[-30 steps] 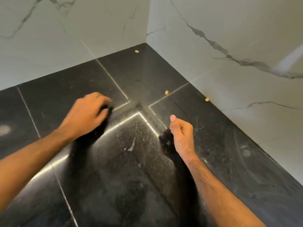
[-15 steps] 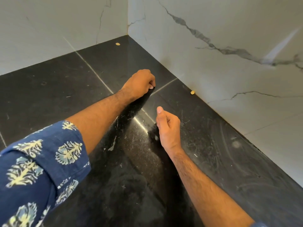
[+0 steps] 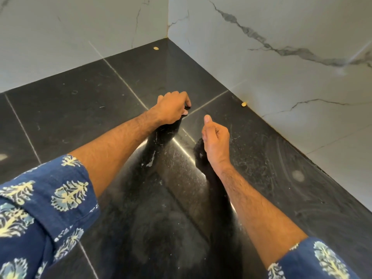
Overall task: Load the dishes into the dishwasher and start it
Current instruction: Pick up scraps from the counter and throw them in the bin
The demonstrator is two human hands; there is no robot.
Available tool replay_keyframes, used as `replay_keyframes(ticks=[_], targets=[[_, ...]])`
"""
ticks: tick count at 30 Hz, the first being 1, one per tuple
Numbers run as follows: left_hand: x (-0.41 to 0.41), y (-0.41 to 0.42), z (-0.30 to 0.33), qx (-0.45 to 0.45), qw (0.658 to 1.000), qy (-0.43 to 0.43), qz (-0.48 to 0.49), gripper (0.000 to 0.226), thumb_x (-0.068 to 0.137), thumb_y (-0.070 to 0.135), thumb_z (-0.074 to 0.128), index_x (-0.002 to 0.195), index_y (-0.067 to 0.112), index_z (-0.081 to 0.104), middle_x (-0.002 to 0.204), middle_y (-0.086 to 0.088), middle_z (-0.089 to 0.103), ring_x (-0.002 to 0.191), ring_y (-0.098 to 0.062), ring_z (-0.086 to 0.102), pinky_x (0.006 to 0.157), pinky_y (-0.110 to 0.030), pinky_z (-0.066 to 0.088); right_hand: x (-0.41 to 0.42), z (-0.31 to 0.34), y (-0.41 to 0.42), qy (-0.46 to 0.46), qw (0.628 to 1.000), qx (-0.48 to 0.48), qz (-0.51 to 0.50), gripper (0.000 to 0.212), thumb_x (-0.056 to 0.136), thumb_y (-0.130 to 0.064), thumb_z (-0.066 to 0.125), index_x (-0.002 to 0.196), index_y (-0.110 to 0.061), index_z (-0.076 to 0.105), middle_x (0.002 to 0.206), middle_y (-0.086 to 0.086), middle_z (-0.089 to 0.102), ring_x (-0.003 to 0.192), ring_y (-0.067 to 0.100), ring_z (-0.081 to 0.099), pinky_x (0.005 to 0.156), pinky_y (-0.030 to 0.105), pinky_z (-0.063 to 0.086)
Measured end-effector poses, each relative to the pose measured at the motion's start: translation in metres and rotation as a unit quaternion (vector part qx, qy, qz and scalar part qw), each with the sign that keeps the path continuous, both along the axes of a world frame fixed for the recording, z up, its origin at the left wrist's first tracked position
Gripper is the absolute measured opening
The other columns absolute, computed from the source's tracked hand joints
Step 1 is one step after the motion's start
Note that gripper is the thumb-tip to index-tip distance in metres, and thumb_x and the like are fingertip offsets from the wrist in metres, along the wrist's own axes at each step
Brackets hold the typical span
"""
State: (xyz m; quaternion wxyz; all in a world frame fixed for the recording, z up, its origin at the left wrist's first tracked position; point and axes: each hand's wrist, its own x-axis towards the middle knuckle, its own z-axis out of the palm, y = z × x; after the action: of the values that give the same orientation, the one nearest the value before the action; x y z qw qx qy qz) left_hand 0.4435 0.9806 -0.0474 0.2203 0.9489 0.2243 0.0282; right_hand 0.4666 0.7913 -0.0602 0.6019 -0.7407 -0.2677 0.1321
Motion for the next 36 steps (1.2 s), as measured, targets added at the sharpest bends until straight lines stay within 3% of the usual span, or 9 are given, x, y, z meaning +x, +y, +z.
replay_keyframes(ticks=[7,11,13,16,18,21,23,30,36], targets=[[-0.054,-0.017,-0.003,-0.046,0.995,-0.077,-0.032,0.019,0.089,-0.004,0.063,0.097,0.013,0.065,0.102,-0.008,0.063,0.096,-0.021,0.064,0.092,-0.041,0.052,-0.003,0.025,-0.002,0.215,0.977,0.016,-0.004,0.059,0.101,-0.053,0.042,0.058,-0.013,0.04,0.053,-0.002,0.025,0.043,0.012,0.017,0.042,0.026,0.016],[-0.107,-0.052,0.013,-0.219,0.953,-0.2,0.059,0.017,0.087,-0.001,0.069,0.096,0.013,0.071,0.091,0.003,0.07,0.083,-0.002,0.065,0.078,-0.012,0.049,-0.036,0.042,-0.034,0.493,0.859,0.14,-0.009,0.039,0.104,-0.038,0.044,0.073,-0.014,0.052,0.063,-0.002,0.033,0.047,0.008,0.028,0.038,0.02,0.025],[-0.143,-0.08,0.023,-0.389,0.877,-0.265,0.097,0.02,0.091,-0.002,0.065,0.095,0.017,0.07,0.083,0.006,0.067,0.072,0.001,0.06,0.069,-0.015,0.05,-0.072,0.049,-0.062,0.524,0.832,0.185,-0.004,0.024,0.101,-0.02,0.046,0.085,-0.009,0.059,0.072,0.002,0.047,0.058,0.01,0.042,0.047,0.019,0.039],[-0.203,-0.125,0.029,-0.653,0.68,-0.285,0.17,0.024,0.097,-0.005,0.052,0.1,0.016,0.064,0.08,0.002,0.056,0.065,-0.003,0.055,0.063,-0.02,0.051,-0.132,0.062,-0.106,0.543,0.798,0.259,-0.026,0.019,0.097,-0.012,0.046,0.098,-0.003,0.063,0.085,0.008,0.059,0.072,0.015,0.055,0.061,0.022,0.051],[-0.246,-0.159,0.035,-0.745,0.571,-0.285,0.195,0.028,0.096,-0.008,0.045,0.104,0.014,0.062,0.079,0.0,0.053,0.062,-0.005,0.052,0.06,-0.02,0.05,-0.172,0.07,-0.132,0.55,0.78,0.294,-0.048,0.02,0.096,-0.013,0.047,0.096,-0.003,0.064,0.086,0.009,0.059,0.072,0.016,0.056,0.062,0.022,0.051],[-0.304,-0.208,0.043,-0.819,0.46,-0.275,0.205,0.031,0.087,-0.007,0.044,0.106,0.011,0.061,0.078,-0.003,0.053,0.064,-0.01,0.048,0.059,-0.02,0.044,-0.232,0.079,-0.164,0.567,0.762,0.307,-0.054,0.019,0.094,-0.018,0.049,0.088,-0.007,0.063,0.081,0.007,0.055,0.065,0.012,0.051,0.057,0.019,0.044],[-0.335,-0.238,0.049,-0.846,0.419,-0.26,0.205,0.032,0.089,-0.007,0.039,0.106,0.009,0.061,0.079,-0.005,0.053,0.062,-0.011,0.045,0.057,-0.021,0.041,-0.27,0.083,-0.184,0.576,0.757,0.302,-0.054,0.018,0.094,-0.02,0.05,0.085,-0.009,0.061,0.078,0.005,0.052,0.061,0.01,0.048,0.055,0.018,0.04],[-0.407,-0.298,0.046,-0.884,0.377,-0.208,0.183,0.021,0.094,0.015,0.043,0.094,0.007,0.063,0.069,-0.001,0.044,0.051,-0.009,0.031,0.047,-0.021,0.028,-0.376,0.081,-0.244,0.603,0.755,0.25,-0.059,0.015,0.094,-0.02,0.05,0.087,-0.009,0.058,0.076,0.005,0.053,0.061,0.01,0.045,0.052,0.02,0.041],[-0.483,-0.351,-0.04,-0.807,0.488,-0.169,0.286,0.037,0.105,0.028,0.038,0.077,0.011,0.055,0.049,0.002,0.034,0.031,-0.006,0.023,0.029,-0.017,0.019,-0.447,-0.001,-0.292,0.632,0.756,0.147,-0.09,0.026,0.092,-0.013,0.051,0.104,0.001,0.069,0.088,0.011,0.066,0.075,0.016,0.061,0.073,0.025,0.051]])
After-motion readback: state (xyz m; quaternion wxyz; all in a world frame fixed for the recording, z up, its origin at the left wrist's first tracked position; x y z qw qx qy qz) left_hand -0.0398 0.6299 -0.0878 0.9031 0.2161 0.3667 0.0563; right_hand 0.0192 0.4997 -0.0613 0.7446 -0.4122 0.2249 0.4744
